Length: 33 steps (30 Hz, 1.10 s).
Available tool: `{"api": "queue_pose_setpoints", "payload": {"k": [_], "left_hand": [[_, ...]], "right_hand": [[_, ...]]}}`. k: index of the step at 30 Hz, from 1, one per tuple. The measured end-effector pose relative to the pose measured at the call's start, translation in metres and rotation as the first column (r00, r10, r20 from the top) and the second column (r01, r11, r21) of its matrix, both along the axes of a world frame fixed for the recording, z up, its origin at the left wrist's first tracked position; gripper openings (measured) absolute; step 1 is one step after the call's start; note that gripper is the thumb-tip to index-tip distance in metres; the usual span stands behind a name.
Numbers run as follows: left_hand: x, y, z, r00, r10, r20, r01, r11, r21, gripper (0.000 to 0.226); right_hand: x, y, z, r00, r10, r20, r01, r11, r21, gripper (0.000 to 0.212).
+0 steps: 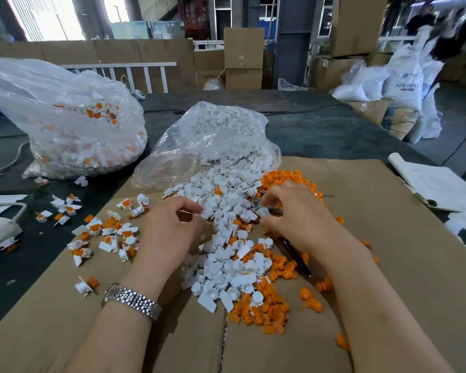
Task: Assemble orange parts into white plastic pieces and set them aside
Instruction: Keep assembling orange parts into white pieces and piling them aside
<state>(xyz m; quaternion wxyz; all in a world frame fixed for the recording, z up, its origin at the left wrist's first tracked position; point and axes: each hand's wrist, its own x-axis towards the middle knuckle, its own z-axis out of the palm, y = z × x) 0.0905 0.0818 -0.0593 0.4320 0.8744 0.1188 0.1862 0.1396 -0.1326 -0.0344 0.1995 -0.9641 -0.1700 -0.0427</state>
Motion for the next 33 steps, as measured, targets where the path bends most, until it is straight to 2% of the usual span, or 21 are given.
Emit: {"api": "queue_pose_setpoints", "payload": {"k": [2, 4, 9, 12, 16, 20, 24, 27, 30, 33], "left_hand": [[-0.001, 0.001, 0.002, 0.999, -0.029, -0.017, 0.027, 0.995, -0.092, 0.020], [-0.003, 0.001, 0.003, 0.998, -0.061, -0.032, 0.056, 0.990, -0.129, 0.024], [-0.005, -0.003, 0.005, 0.994, -0.109, -0.019, 0.107, 0.991, -0.086, 0.022], [-0.006, -0.006, 0.005, 0.994, -0.110, 0.013, 0.110, 0.976, -0.190, 0.019], [-0.008, -0.009, 0.008, 0.981, -0.194, -0.003, 0.168, 0.859, -0.483, 0.015], [-0.010, -0.013, 0.010, 0.944, -0.325, 0.053, 0.270, 0.674, -0.688, 0.017], [-0.009, -0.014, 0.010, 0.927, -0.360, 0.106, 0.316, 0.596, -0.738, 0.021], [-0.005, -0.013, 0.008, 0.922, -0.363, 0.133, 0.326, 0.546, -0.772, 0.024], [-0.004, -0.011, 0.006, 0.921, -0.353, 0.164, 0.330, 0.485, -0.810, 0.025], [-0.004, -0.012, 0.007, 0.917, -0.352, 0.190, 0.338, 0.427, -0.838, 0.024]], "right_hand": [[-0.005, -0.003, 0.006, 0.988, 0.132, -0.080, -0.129, 0.991, 0.045, 0.013], [-0.009, -0.004, 0.008, 0.961, 0.218, -0.169, -0.211, 0.976, 0.059, 0.009], [-0.012, 0.003, 0.005, 0.963, 0.215, -0.161, -0.237, 0.963, -0.132, 0.018], [-0.010, 0.004, 0.001, 0.969, 0.209, -0.132, -0.227, 0.965, -0.135, 0.015], [-0.007, 0.003, 0.001, 0.985, 0.173, -0.022, -0.172, 0.984, 0.049, 0.011], [-0.006, 0.008, 0.004, 0.987, 0.160, 0.022, -0.160, 0.943, 0.292, 0.011], [-0.010, 0.010, 0.009, 0.993, 0.118, 0.023, -0.111, 0.821, 0.560, 0.005], [-0.015, 0.011, 0.013, 0.982, 0.181, -0.056, -0.088, 0.695, 0.714, 0.004], [-0.019, 0.014, 0.016, 0.955, 0.270, -0.126, -0.079, 0.636, 0.767, 0.004], [-0.020, 0.016, 0.016, 0.947, 0.297, -0.120, -0.103, 0.637, 0.764, 0.006]]}}
